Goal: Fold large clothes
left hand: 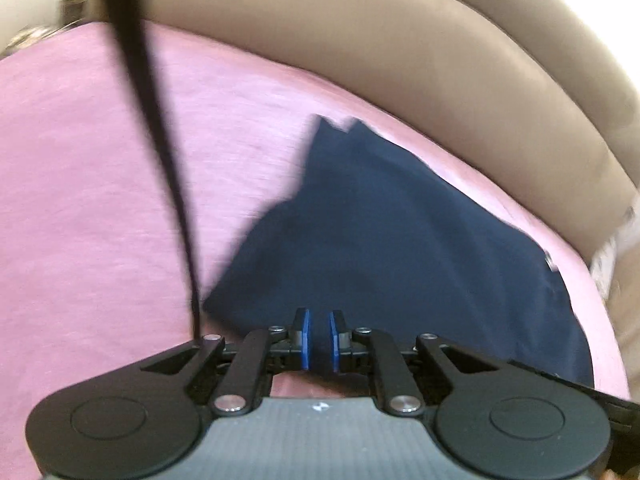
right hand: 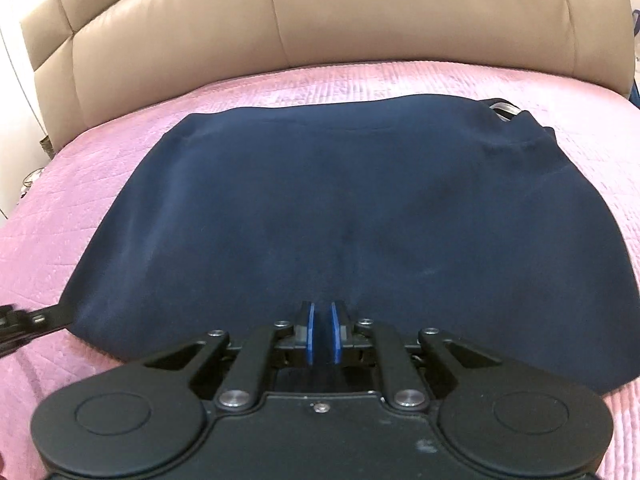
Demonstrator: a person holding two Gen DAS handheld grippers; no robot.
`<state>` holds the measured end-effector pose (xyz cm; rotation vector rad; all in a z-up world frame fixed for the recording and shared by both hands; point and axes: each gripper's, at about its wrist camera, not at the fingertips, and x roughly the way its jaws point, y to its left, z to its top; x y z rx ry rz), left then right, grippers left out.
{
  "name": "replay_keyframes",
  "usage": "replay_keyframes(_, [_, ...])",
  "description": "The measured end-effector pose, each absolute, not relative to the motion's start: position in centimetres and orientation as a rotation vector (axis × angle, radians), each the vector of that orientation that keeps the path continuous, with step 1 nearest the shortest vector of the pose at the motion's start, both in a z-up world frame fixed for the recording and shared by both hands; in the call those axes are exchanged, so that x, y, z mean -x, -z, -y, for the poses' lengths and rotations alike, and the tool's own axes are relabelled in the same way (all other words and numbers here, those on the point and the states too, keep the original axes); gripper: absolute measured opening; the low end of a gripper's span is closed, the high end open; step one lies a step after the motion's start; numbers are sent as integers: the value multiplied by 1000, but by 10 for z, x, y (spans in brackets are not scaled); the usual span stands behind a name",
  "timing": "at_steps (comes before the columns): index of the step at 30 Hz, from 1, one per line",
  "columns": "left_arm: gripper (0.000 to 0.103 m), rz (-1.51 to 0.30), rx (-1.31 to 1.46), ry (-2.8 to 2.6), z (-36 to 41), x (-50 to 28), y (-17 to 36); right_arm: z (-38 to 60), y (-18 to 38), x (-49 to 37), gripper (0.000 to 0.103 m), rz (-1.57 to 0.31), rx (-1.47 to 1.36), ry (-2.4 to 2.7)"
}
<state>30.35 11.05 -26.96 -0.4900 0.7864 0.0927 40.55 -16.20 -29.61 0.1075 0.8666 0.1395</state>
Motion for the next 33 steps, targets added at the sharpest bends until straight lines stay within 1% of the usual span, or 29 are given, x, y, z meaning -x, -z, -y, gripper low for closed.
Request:
replay_keyframes(1, [13, -777, 517, -117, -125, -294, 266, 164, 290, -404, 10, -859, -113, -140])
replay_keyframes(2, [14, -767, 525, -136, -136, -285, 262, 166, 282, -397, 13, -841, -126, -142])
replay_keyframes(4, [22, -753, 522, -159, -153, -268, 254, 161, 265, -380, 13, -790, -135, -130])
replay_keyframes(5, [24, -744, 520, -168, -154, -263, 251, 159, 262, -375, 13, -771, -128, -113])
replay_keyframes(6, [34, -730, 515, -182, -157, -255, 248, 157, 261, -374, 13, -769, -122, -100])
replay_keyframes(7, [45, -717, 509, -196, -157, -246, 246, 155, 263, -374, 13, -780, -120, -91])
replay_keyframes(9, [53, -695, 476, -233, -145, -239, 246, 151, 271, -378, 13, -806, -111, -78])
replay_keyframes(12, [56, -688, 416, -238, -122, -236, 252, 148, 282, -381, 13, -823, -79, -44])
replay_keyframes(14, [61, -693, 416, -222, -118, -236, 257, 150, 284, -380, 13, -811, -83, -40])
replay_keyframes(21, [61, -702, 549, -163, -119, -265, 284, 140, 303, -383, 13, -824, 4, -46])
replay_keyframes(25, [61, -729, 564, -193, -115, -283, 304, 139, 306, -382, 13, -809, 30, -56])
replay_keyframes(26, [61, -728, 536, -205, -111, -286, 308, 137, 307, -381, 13, -802, 52, -60])
replay_keyframes(29, [63, -669, 255, -265, -81, -282, 313, 134, 305, -380, 13, -795, 80, -72])
replay_keyframes(31, [77, -655, 108, -282, -63, -281, 319, 140, 302, -382, 13, -807, 41, -88])
replay_keyframes(33, [77, -682, 145, -242, -62, -282, 323, 151, 296, -384, 14, -811, -29, -112])
